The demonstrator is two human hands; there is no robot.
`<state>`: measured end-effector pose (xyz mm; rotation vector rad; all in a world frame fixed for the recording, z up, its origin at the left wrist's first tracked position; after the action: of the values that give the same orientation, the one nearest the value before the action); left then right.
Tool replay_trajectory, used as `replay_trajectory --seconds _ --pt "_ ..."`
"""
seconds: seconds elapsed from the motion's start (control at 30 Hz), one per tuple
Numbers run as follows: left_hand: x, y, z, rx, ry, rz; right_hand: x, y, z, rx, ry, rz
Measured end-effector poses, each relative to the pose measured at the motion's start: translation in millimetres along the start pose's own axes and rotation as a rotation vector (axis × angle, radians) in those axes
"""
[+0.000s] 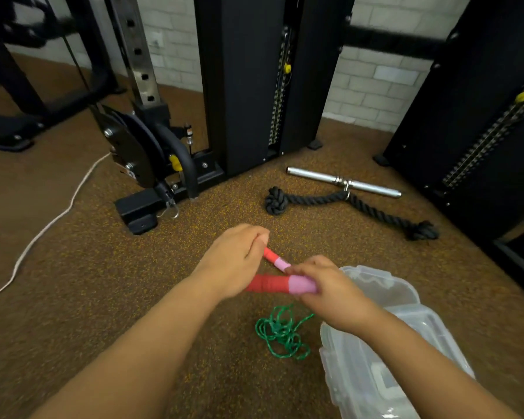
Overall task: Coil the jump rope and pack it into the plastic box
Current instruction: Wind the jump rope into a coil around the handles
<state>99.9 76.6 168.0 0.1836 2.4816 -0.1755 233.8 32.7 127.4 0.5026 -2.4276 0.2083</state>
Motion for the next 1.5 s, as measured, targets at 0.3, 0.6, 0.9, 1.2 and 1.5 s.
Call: replay_trajectory --seconds 0.3,0.6,0.9,1.2,1.5 --pt "-18 -51 8 0.535 -0.464 -0.316 59 -54 -68 0.067 0.171 -0.019" --pt "-33 -105 76 1.155 -0.647 -0.361 57 -53 -71 -0.024 0.468 -0.031" --pt "-33 -95 69 0.879 -0.638 -0.436 52 -54 -86 -0.242 0.591 -0.051" --pt "-59 -94 51 0.613 -0.930 -0.425 42 -93 -60 -0.394 0.732 0.202" --pt "-65 -105 66 0.779 -0.757 -0.320 46 -80 -49 -0.497 0.984 0.190"
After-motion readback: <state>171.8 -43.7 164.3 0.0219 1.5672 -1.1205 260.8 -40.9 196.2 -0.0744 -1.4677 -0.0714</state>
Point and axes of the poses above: each hand's wrist, its own y-axis towards the middle knuckle, its own z-axis out of the palm, x = y × z, the point moved 10 cm from there along y, towards the middle knuckle, and after that the axes turned 14 degrees about -z, right-handed, at the moved point
